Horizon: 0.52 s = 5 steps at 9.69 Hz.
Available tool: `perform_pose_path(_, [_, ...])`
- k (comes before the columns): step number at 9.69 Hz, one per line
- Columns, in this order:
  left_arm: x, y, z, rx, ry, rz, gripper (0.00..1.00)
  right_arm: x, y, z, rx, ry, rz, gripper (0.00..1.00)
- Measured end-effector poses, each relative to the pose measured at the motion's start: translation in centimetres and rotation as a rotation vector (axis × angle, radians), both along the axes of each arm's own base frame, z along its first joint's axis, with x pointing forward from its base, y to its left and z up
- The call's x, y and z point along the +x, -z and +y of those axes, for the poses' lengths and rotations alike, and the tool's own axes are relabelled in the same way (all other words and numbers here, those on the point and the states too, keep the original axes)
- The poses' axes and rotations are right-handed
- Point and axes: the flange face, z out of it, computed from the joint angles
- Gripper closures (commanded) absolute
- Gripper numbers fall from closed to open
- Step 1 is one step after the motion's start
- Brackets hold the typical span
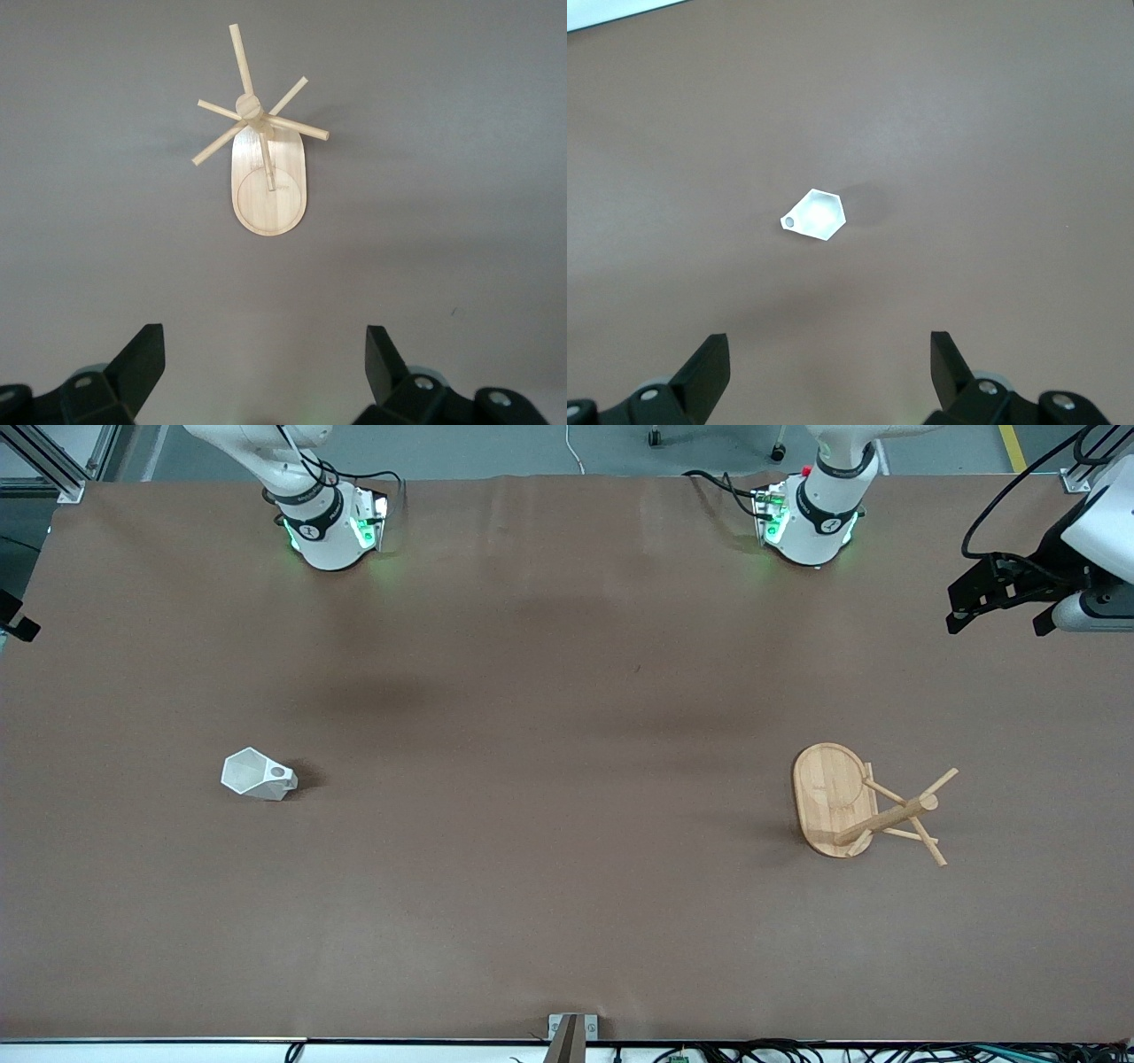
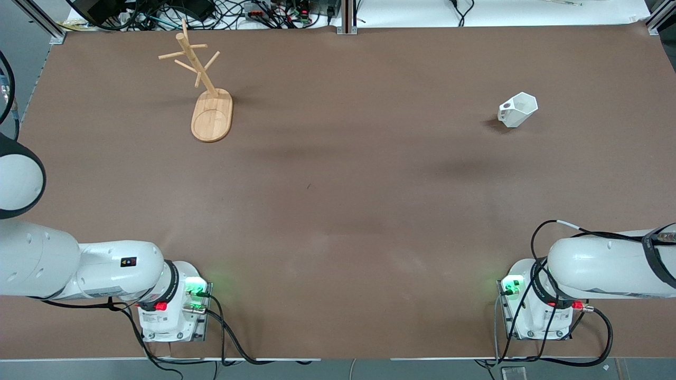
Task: Hang cup on rack
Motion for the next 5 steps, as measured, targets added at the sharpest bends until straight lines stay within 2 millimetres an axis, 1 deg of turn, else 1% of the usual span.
perform_pose_path(5, [0.00, -0.06, 0.04, 0.000, -0.001, -0.001, 0.00, -0.12, 0.10, 0.00, 0.002, -0.006, 0.011, 0.00])
